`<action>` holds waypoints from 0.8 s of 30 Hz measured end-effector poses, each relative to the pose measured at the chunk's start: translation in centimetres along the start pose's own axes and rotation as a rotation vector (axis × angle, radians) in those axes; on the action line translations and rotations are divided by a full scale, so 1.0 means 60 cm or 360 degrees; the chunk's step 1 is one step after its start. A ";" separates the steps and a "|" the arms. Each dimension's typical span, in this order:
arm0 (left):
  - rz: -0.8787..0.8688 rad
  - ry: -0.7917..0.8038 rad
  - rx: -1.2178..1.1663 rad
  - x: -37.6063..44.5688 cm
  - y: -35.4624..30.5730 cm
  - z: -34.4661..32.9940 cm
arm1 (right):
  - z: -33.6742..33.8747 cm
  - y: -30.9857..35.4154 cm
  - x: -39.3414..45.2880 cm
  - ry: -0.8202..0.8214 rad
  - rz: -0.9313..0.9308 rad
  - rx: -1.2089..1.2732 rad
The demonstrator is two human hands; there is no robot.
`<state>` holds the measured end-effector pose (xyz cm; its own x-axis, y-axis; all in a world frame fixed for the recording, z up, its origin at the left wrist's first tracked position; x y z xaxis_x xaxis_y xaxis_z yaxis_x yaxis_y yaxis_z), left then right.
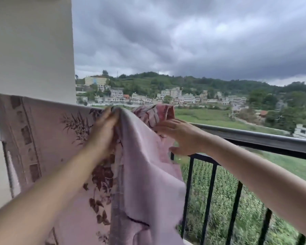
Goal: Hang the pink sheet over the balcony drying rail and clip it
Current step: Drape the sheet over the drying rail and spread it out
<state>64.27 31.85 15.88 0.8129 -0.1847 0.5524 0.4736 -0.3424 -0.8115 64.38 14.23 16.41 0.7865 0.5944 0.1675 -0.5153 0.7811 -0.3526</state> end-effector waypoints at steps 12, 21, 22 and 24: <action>-0.0148 0.0057 0.0714 0.017 -0.111 0.119 | 0.030 0.024 0.110 -0.0542 -0.0436 0.0091; -0.0111 0.0108 0.1559 0.177 -0.071 0.000 | 0.239 -0.248 0.046 -0.0944 -0.1250 0.0050; -0.0134 0.0162 0.1222 0.198 -0.077 -0.038 | 0.261 -0.287 0.022 -0.1048 -0.1359 0.0116; -0.0089 0.0201 0.0706 0.239 -0.079 -0.110 | 0.277 -0.349 -0.021 -0.1046 -0.1561 0.0160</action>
<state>71.46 24.75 28.92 0.7472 -0.2971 0.5945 0.6374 0.0671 -0.7676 68.51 0.27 38.88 0.5501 -0.3057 0.7772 0.1629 0.9520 0.2592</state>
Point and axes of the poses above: each hand's wrist, its own x-axis towards the middle knuckle, its own z-axis out of the back of the hand, y = z × x, the point moved 5 cm from there along x, towards the middle knuckle, and after that the axes turned 10 degrees about y, right-handed, at the moved point
